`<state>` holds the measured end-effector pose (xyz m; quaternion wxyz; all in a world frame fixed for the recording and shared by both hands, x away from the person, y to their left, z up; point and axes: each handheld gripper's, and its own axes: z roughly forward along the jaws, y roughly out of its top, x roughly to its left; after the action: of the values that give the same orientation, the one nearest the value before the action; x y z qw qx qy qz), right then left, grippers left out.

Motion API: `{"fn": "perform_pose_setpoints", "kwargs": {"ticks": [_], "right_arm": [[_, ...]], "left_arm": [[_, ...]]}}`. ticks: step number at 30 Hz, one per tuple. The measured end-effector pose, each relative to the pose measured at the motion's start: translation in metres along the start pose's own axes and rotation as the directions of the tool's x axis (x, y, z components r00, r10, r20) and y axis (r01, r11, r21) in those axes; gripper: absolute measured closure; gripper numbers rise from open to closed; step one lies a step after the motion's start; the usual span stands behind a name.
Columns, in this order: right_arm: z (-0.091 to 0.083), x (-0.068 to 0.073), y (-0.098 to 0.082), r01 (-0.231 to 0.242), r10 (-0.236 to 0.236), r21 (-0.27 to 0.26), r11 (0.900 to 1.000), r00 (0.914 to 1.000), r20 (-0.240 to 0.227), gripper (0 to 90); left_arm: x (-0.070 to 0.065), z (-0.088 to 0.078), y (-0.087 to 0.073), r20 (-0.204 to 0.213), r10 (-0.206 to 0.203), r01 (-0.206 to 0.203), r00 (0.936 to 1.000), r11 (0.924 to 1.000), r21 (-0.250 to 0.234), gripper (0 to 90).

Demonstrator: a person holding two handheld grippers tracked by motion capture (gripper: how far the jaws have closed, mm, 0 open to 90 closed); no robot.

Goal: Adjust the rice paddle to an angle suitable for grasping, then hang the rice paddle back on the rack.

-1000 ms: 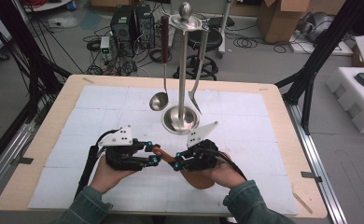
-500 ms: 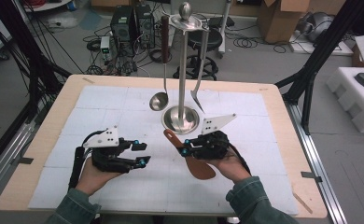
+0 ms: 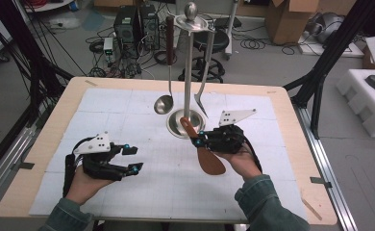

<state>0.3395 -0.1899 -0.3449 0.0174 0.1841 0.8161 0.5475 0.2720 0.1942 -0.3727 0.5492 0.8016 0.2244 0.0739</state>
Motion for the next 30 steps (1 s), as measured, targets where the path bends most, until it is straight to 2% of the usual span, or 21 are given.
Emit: {"fn": "perform_pose_setpoints", "kwargs": {"ticks": [4,7,13,22,30], "right_arm": [[-0.003,-0.006,0.003,-0.015,0.016,-0.024,1.000,0.9997,0.017,83.3],[-0.004,-0.009,0.008,-0.024,0.025,-0.033,0.999,0.9993,0.030,83.3],[-0.008,-0.010,0.019,-0.011,0.013,-0.059,0.998,0.9989,0.044,83.3],[-0.012,-0.013,0.026,-0.009,0.015,-0.101,0.995,0.9980,0.061,83.3],[-0.012,-0.016,0.035,-0.005,0.012,-0.108,0.994,0.9979,0.064,83.3]], "left_arm": [[0.003,-0.006,-0.007,-0.015,-0.009,0.009,0.9998,1.0000,0.000,37.4],[0.005,-0.010,-0.012,-0.034,-0.002,0.002,0.9994,1.0000,0.000,37.3],[0.005,-0.018,-0.017,-0.066,-0.008,0.007,0.9978,0.9999,-0.012,34.4],[0.008,-0.022,-0.022,-0.074,-0.014,0.013,0.9971,0.9999,-0.008,32.0],[0.009,-0.023,-0.023,-0.078,-0.007,0.006,0.9970,0.9999,-0.016,31.3]]}}
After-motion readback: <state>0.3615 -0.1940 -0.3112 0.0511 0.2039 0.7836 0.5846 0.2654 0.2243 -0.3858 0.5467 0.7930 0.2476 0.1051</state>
